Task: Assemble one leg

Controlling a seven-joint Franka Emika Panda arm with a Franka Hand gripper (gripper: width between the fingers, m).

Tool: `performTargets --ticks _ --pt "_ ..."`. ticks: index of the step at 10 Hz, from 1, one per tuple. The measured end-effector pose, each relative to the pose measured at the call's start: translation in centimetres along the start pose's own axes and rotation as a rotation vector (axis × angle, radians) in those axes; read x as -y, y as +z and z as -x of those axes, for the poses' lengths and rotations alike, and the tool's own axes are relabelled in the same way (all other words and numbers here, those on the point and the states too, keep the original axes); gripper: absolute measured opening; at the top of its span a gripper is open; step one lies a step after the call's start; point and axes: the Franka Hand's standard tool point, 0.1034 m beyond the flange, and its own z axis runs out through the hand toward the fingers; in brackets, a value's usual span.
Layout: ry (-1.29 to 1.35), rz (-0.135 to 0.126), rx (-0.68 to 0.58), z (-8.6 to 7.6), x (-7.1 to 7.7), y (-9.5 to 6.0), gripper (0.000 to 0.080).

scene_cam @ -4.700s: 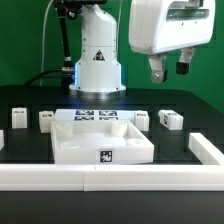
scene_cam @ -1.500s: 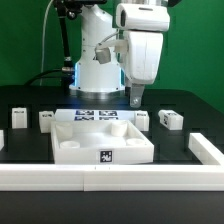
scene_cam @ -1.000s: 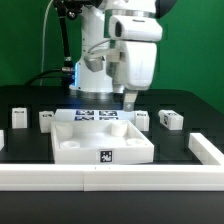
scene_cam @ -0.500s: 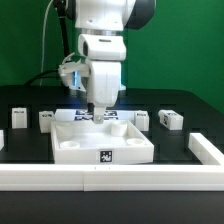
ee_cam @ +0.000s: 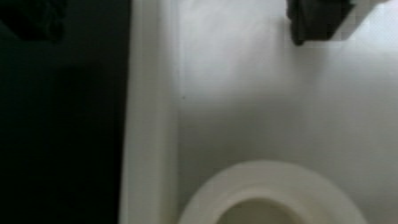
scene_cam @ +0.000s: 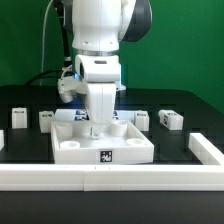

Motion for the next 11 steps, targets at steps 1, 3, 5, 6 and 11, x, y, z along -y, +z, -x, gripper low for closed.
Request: performTargets --ticks 1,3,5,6,11 --pt "0.0 0.0 0.0 -0.01 0.0 0.0 0.0474" --pt "0.0 -0.001 0.0 -0.01 0.03 0.04 0.0338" --pt "0.0 -0.002 -0.001 -0.03 0.06 0.08 0.0059" --pt "0.0 0.01 0.0 -0.03 -0.19 -0.06 0.0059" --pt "0.0 0.013 0.0 -0.03 -0.24 -0.08 0.0059"
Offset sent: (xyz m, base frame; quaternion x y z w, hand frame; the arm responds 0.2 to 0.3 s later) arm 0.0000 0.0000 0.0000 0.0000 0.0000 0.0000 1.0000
